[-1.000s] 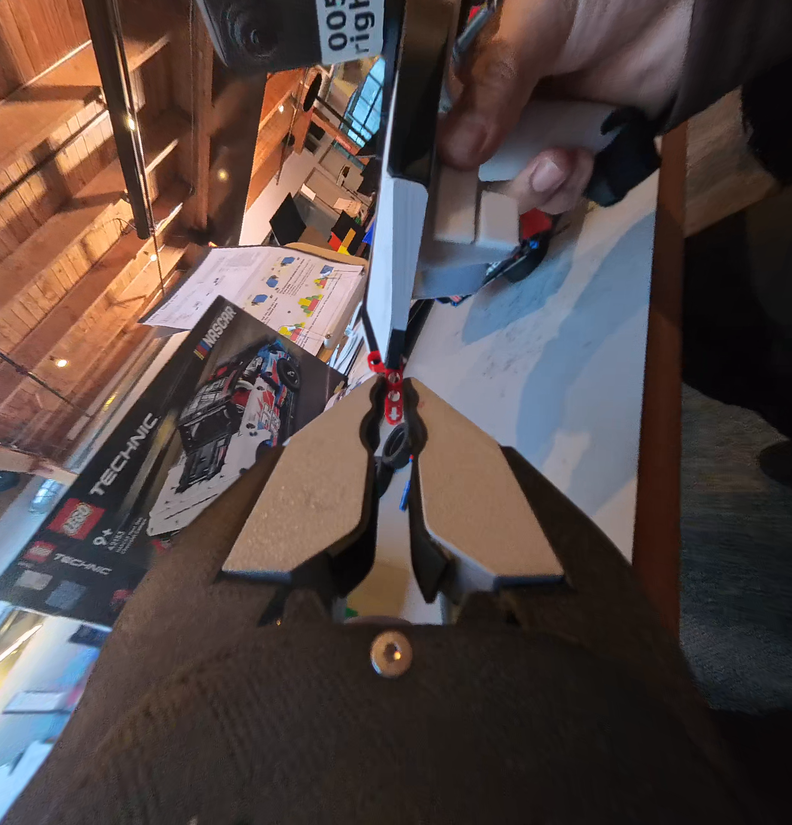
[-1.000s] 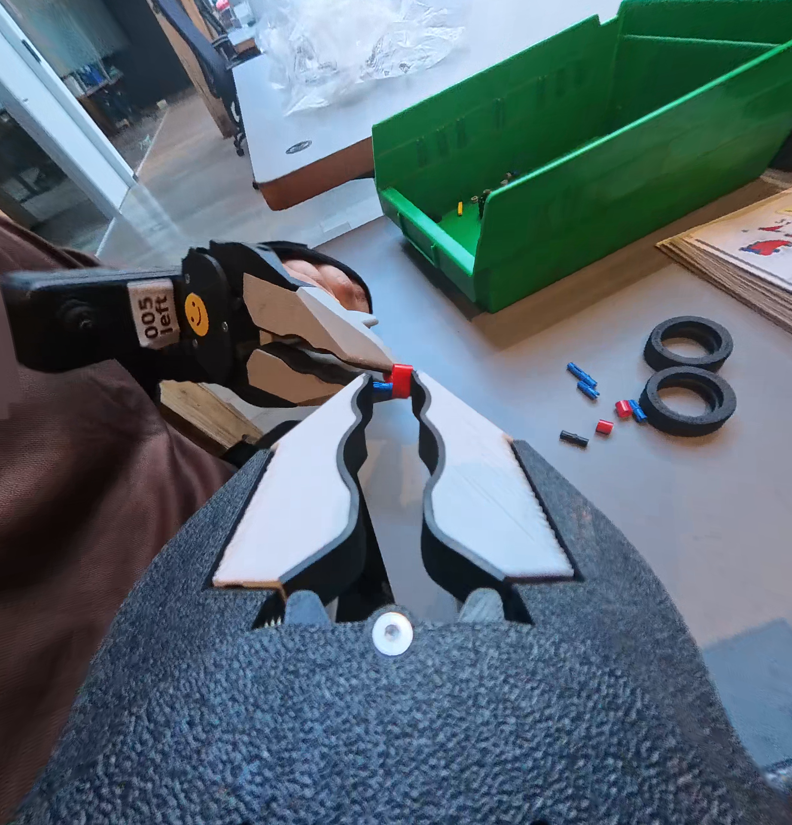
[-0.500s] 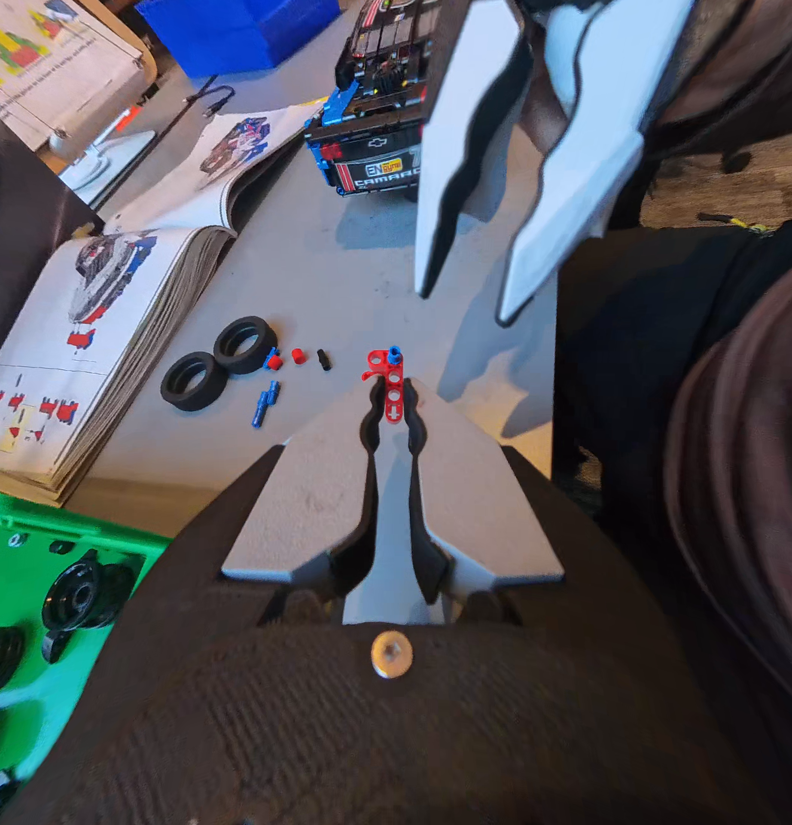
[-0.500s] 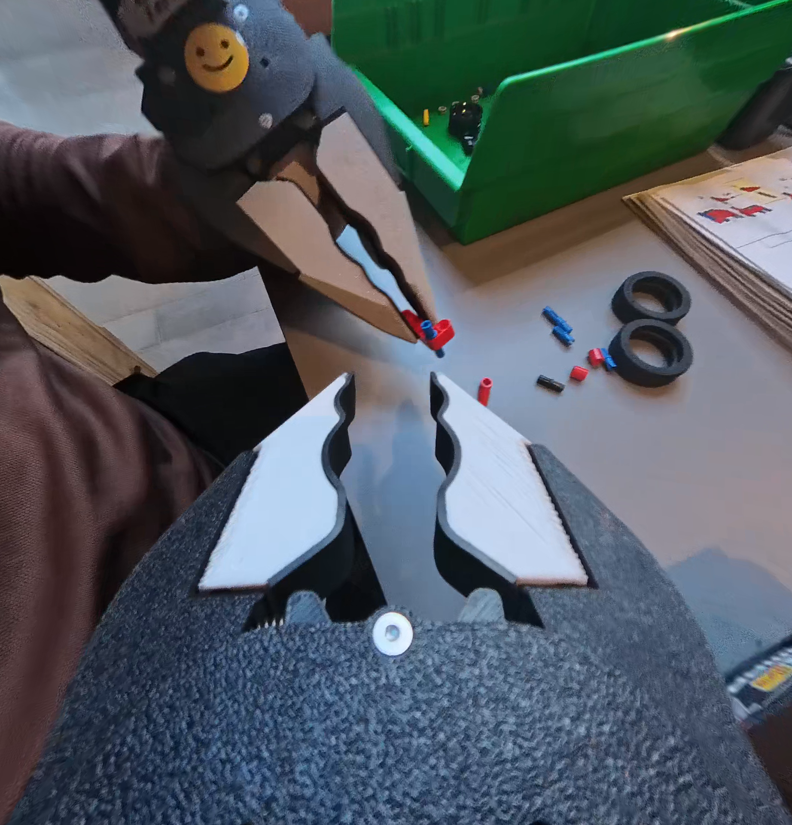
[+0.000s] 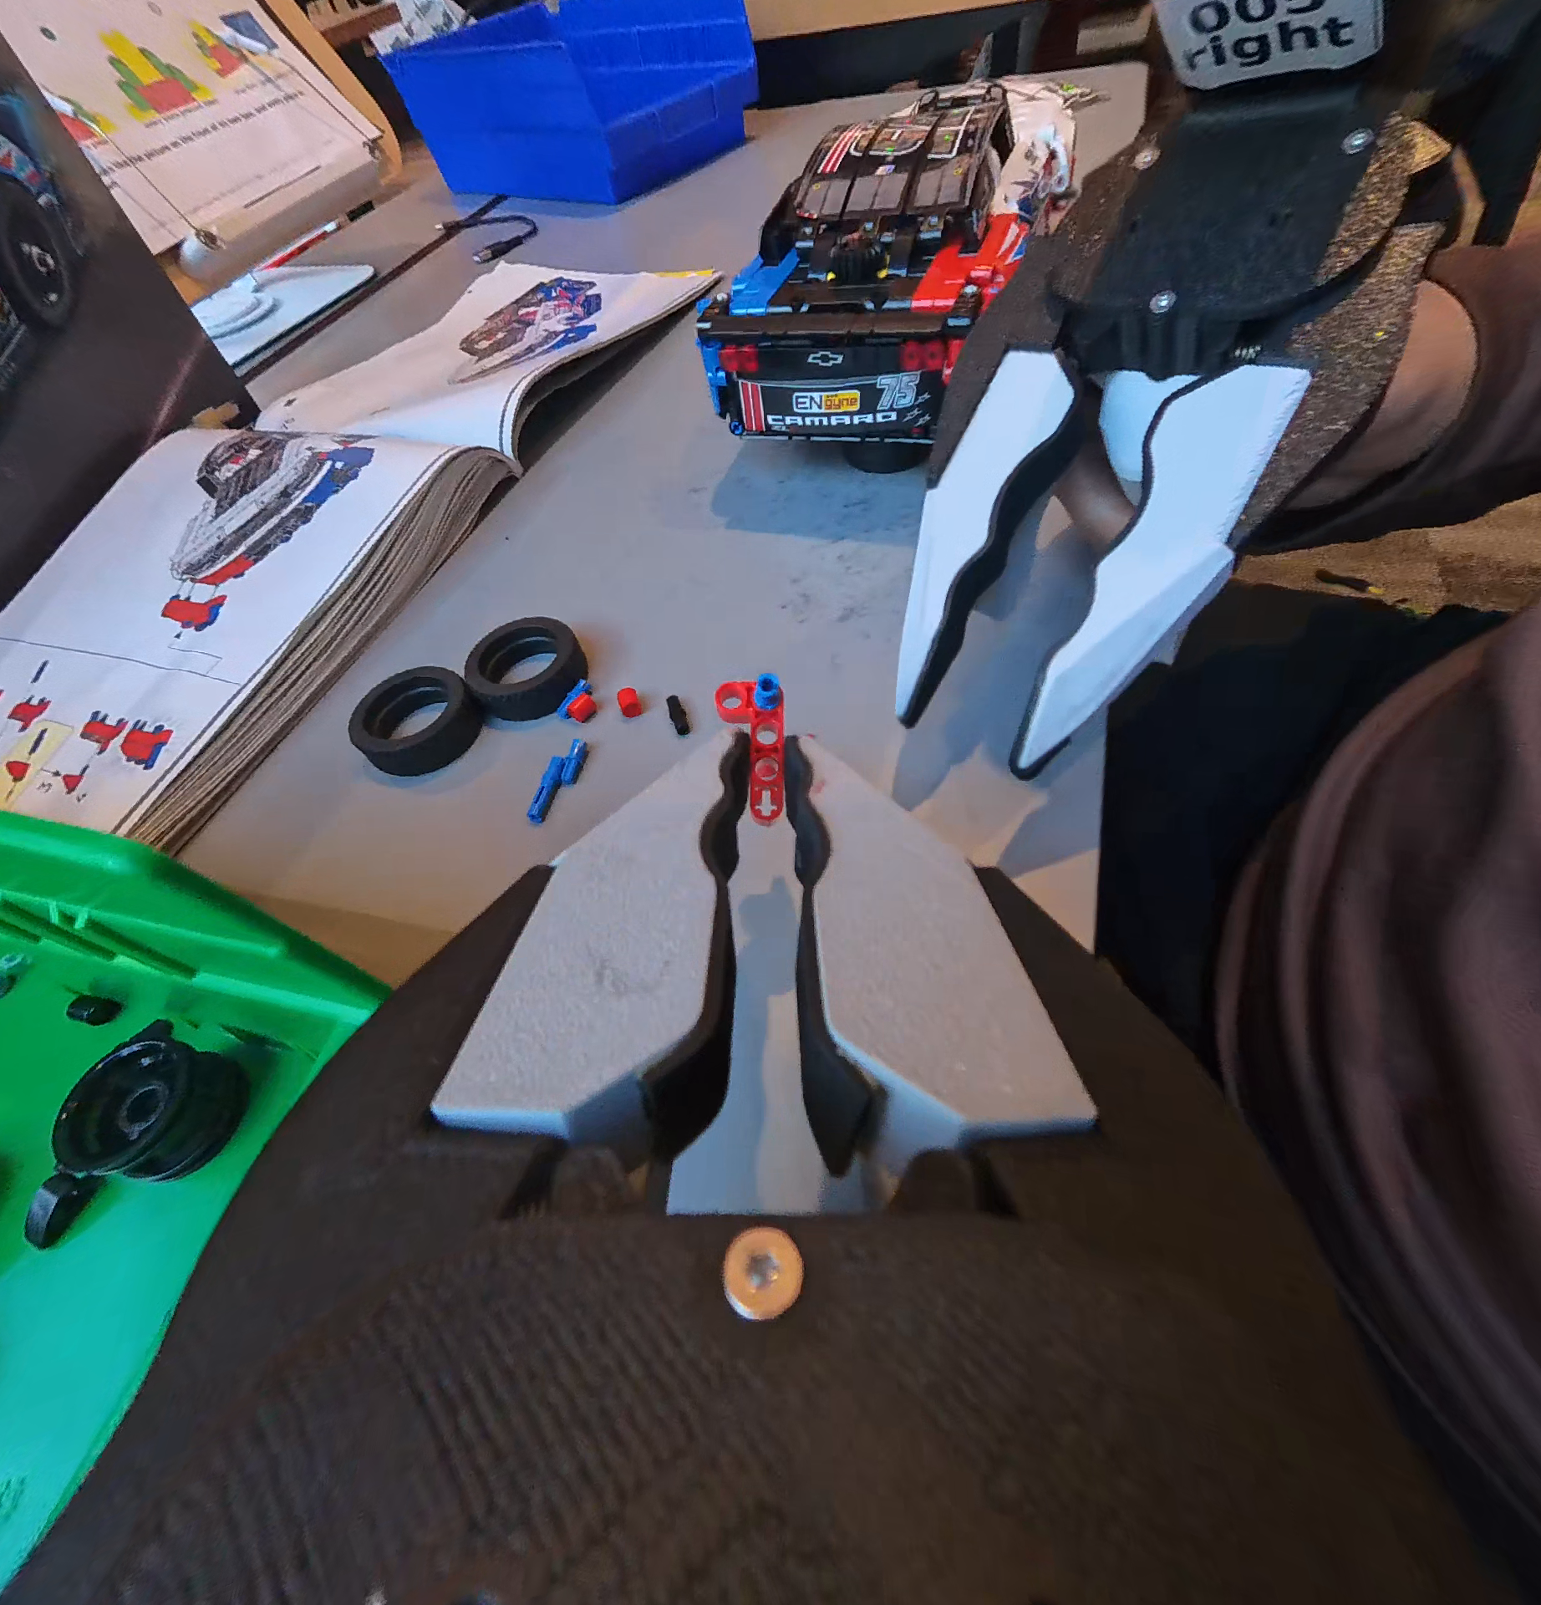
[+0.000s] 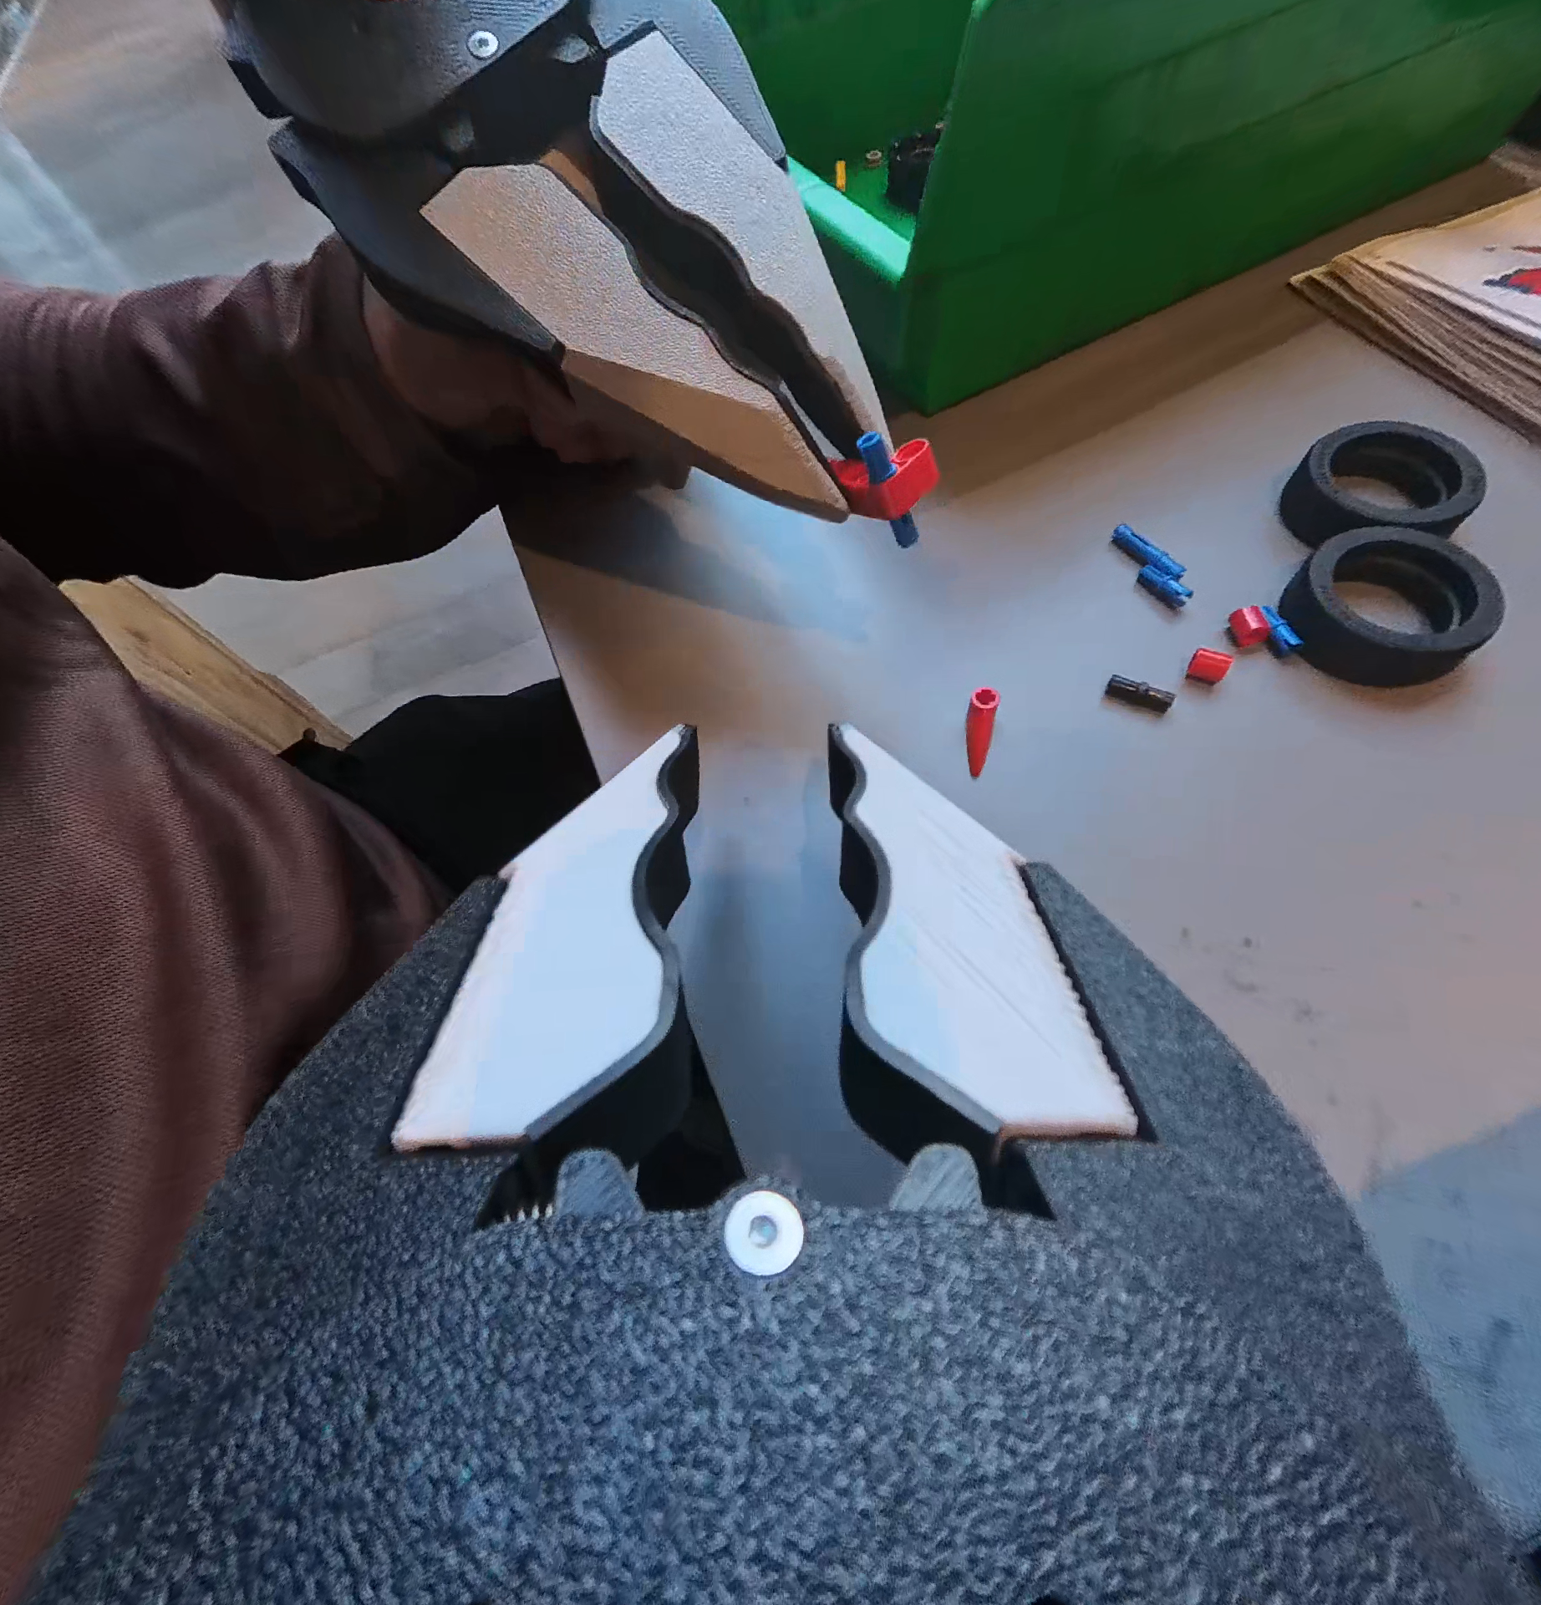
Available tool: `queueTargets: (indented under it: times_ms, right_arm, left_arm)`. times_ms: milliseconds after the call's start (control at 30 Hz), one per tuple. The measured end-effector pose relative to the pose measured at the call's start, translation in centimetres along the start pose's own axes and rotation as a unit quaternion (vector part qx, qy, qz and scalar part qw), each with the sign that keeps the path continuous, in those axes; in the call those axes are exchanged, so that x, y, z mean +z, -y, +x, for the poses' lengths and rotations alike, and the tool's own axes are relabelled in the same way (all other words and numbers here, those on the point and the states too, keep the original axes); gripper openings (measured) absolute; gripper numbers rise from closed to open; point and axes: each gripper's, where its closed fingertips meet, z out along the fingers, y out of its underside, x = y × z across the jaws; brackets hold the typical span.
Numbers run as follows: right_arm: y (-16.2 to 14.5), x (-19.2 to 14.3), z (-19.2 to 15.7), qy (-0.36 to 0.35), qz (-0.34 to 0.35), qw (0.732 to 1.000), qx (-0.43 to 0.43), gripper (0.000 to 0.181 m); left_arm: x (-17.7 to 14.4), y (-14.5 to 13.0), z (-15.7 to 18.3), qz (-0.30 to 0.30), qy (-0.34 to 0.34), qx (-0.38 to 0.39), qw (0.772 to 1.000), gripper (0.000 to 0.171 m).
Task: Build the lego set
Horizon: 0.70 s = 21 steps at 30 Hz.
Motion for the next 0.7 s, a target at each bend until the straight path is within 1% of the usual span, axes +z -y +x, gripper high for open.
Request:
queueTargets:
  times_ms: [133, 167, 200, 267, 333, 400, 467, 533, 600, 633, 667, 700]
  right_arm:
    - [-0.3, 0.4, 0.1, 0.005, -0.012, 1.0, 0.007, 0.028]
    - [-0.3, 0.4, 0.1, 0.005, -0.013, 1.0, 0.009, 0.028]
    - [-0.4, 0.5, 0.1, 0.008, -0.017, 1.0, 0.013, 0.028]
    - [-0.7, 0.6, 0.0, 0.013, -0.023, 0.999, 0.021, 0.029]
    - [-0.7, 0.5, 0.0, 0.017, -0.02, 0.999, 0.028, 0.029]
    - [-0.7, 0.4, 0.0, 0.023, -0.016, 0.999, 0.039, 0.029]
    - [-0.5, 0.2, 0.0, 0.029, -0.007, 0.998, 0.049, 0.029]
    - [-0.3, 0.0, 0.1, 0.03, 0.003, 0.998, 0.054, 0.029]
    - [-0.1, -0.4, 0.2, 0.025, 0.012, 0.998, 0.054, 0.029]
    - [0.1, -0.6, 0.2, 0.023, 0.017, 0.998, 0.054, 0.029]
    - [0.2, -0.8, 0.2, 0.02, 0.023, 0.998, 0.054, 0.029]
    - [0.4, -1.0, 0.3, 0.017, 0.029, 0.998, 0.054, 0.029]
  left_arm:
    - [0.2, -0.3, -1.0, -0.012, 0.006, -0.041, 0.999, 0.005]
    - [0.3, -0.4, -1.3, -0.015, 0.006, -0.065, 0.998, 0.005]
    - [0.4, -0.4, -1.4, -0.015, -0.008, -0.098, 0.995, 0.005]
    - [0.6, 0.2, -1.0, 0.004, -0.05, -0.173, 0.984, 0.005]
    - [0.7, 0.5, -0.6, 0.017, -0.089, -0.24, 0.967, 0.005]
    - [0.7, 0.6, -0.7, 0.024, -0.102, -0.28, 0.954, 0.004]
    - [0.7, 0.7, -0.7, 0.028, -0.115, -0.299, 0.947, 0.004]
    - [0.6, 0.9, -0.4, 0.034, -0.125, -0.3, 0.945, 0.005]
    - [0.3, 1.3, 0.4, 0.041, -0.142, -0.278, 0.949, 0.005]
    - [0.0, 1.8, 0.7, 0.052, -0.14, -0.248, 0.957, 0.005]
    - [-0.4, 2.2, 1.2, 0.063, -0.133, -0.198, 0.969, 0.005]
    - [-0.6, 2.2, 1.8, 0.06, -0.124, -0.133, 0.981, 0.005]
